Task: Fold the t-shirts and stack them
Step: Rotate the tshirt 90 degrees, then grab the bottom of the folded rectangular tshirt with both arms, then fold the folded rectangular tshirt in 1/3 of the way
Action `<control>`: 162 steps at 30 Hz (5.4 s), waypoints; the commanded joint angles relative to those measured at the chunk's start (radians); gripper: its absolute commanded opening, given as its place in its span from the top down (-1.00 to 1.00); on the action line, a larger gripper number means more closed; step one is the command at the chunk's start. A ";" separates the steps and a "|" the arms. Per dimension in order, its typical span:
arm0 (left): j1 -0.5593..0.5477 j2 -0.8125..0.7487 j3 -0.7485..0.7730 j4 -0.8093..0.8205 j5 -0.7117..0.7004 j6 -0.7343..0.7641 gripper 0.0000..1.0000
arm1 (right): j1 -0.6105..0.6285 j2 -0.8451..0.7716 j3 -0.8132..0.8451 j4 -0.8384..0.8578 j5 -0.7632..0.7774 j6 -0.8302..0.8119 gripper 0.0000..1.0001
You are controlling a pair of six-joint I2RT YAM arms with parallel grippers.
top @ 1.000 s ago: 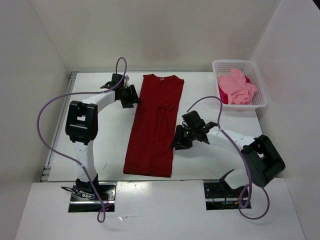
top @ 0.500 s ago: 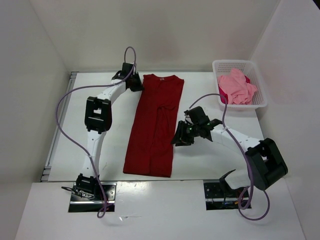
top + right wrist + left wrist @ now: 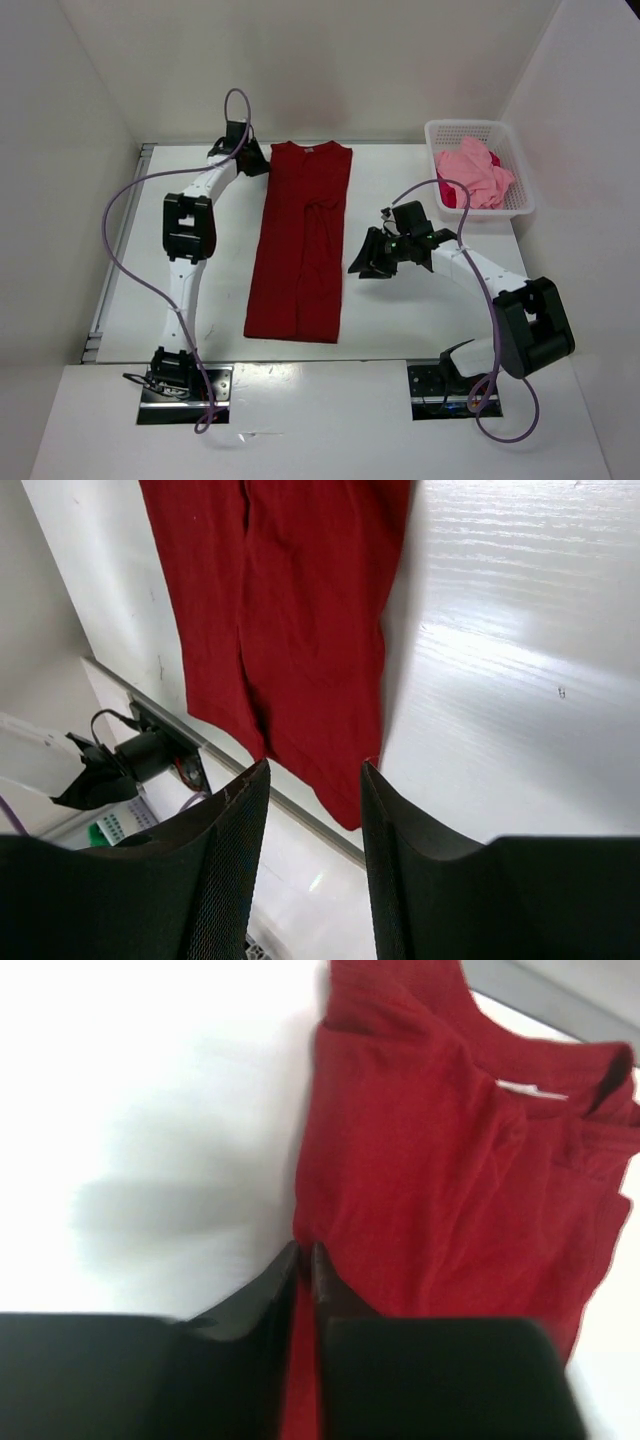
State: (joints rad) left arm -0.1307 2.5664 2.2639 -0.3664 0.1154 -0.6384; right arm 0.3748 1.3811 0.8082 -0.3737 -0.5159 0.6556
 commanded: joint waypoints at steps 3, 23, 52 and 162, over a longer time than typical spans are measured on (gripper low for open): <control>0.042 -0.136 -0.196 0.137 0.013 -0.084 -0.01 | -0.004 -0.005 0.031 -0.030 -0.029 -0.037 0.03; -0.009 -1.248 -1.523 -0.005 0.189 -0.116 0.36 | 0.383 -0.125 -0.251 0.222 0.234 0.348 0.09; -0.251 -1.480 -1.780 -0.266 -0.030 -0.494 -0.18 | 0.512 0.053 -0.316 0.323 0.287 0.487 0.58; -0.216 -1.312 -1.719 0.161 0.112 -0.307 -0.19 | 0.076 -0.065 -0.179 0.058 0.223 0.147 0.00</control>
State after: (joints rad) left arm -0.3481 1.2331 0.5446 -0.2668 0.1879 -0.9245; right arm 0.4507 1.3266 0.6701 -0.3676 -0.2874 0.7567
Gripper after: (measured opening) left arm 0.586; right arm 0.488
